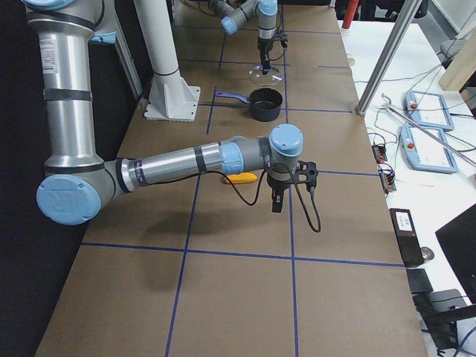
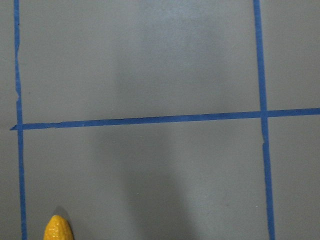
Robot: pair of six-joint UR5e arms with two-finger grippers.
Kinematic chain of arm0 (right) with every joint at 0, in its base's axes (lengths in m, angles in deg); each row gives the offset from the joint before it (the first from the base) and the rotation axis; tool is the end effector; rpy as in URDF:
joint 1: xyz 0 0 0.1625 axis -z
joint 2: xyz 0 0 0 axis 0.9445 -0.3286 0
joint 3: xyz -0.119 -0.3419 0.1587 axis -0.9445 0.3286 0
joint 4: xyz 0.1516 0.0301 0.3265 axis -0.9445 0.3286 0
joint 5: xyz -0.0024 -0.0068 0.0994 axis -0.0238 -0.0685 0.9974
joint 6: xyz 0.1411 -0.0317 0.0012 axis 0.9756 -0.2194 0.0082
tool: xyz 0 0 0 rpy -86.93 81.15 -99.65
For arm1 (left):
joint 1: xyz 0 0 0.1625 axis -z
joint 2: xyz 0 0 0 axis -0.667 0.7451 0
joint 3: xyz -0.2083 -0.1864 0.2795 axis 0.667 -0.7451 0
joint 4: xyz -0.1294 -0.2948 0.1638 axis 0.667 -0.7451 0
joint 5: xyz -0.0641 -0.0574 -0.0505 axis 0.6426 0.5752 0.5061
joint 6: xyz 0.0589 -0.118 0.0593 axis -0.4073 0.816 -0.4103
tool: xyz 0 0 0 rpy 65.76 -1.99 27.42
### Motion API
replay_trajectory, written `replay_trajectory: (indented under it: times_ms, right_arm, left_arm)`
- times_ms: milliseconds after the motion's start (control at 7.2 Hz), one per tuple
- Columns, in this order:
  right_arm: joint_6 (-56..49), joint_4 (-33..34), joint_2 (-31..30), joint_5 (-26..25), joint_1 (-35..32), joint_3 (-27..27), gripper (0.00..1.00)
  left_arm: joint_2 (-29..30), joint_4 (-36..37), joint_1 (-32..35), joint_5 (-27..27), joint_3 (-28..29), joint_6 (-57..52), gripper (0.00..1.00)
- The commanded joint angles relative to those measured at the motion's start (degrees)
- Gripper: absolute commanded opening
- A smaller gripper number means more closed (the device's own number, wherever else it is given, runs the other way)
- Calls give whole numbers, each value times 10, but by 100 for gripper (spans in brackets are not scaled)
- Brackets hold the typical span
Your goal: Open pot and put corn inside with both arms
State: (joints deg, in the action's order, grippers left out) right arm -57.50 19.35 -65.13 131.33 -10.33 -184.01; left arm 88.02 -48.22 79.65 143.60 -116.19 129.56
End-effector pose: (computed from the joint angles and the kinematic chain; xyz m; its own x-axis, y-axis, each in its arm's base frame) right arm -0.0439 -0.4504 0.5392 0.6494 0.0602 0.7581 -0.0718 0.9973 -0.0177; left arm 0.4549 -0.4438 0.2124 0.6621 -0.1425 -0.7358 0.1216 0.9892 -0.0822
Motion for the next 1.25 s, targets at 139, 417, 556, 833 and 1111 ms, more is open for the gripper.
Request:
replay_trajectory:
  times_ms: [139,417,556,833,1111]
  right_arm:
    - [227,-154,-24,-54,130,-24,100]
    - [352,-283,-62,-91,217,-24,100]
    - [394,-301,-61,-121,263,-25,100]
    - [411,-305,-62,-161,323,-27,100]
    - [411,-305,-62,-169,365,-26,100]
  left_arm:
    - [-53,36,37,1,-67,-55,12]
    - [-76,34,50,21,-81,-63,13]
    - [-81,36,54,21,-90,-95,13]
    - [-101,33,59,21,-89,-111,13]
    - [-120,26,65,22,-89,-136,14]
